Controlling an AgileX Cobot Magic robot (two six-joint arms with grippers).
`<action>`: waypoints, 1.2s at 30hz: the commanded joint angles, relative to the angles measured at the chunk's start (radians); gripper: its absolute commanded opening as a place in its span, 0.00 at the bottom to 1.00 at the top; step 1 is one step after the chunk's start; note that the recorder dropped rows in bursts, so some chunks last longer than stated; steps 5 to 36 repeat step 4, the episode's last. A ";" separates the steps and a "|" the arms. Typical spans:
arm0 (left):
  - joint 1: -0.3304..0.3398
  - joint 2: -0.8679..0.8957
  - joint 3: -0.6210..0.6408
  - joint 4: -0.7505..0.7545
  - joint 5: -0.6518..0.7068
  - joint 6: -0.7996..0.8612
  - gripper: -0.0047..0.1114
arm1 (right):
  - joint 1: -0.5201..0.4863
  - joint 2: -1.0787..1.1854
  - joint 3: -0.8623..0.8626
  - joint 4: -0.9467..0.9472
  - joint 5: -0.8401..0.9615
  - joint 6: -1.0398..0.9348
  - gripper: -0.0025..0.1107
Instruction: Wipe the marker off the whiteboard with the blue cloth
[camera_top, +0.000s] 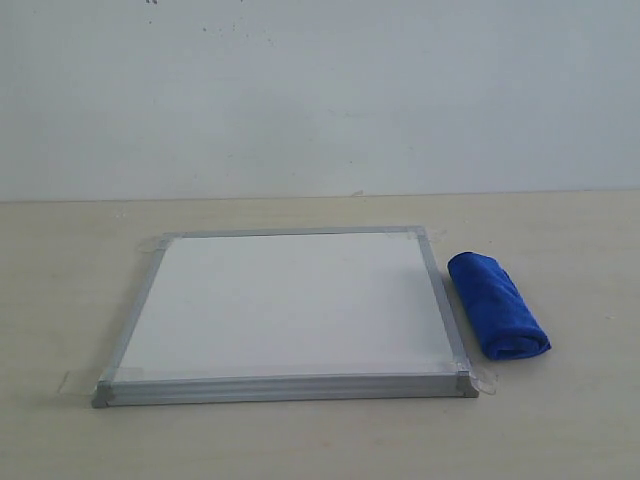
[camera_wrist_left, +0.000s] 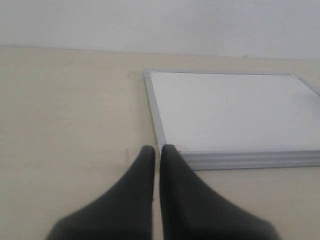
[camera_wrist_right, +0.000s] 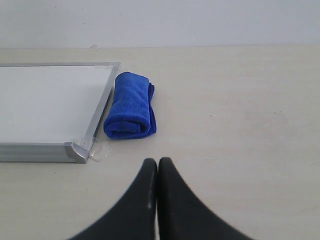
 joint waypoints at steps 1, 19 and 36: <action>-0.005 -0.002 0.004 0.001 0.000 0.004 0.07 | -0.007 -0.005 -0.001 -0.005 -0.001 -0.003 0.02; -0.005 -0.002 0.004 0.001 0.000 0.004 0.07 | -0.007 -0.005 -0.001 -0.005 -0.001 -0.003 0.02; -0.005 -0.002 0.004 0.001 0.000 0.004 0.07 | -0.007 -0.005 -0.001 -0.005 -0.001 -0.003 0.02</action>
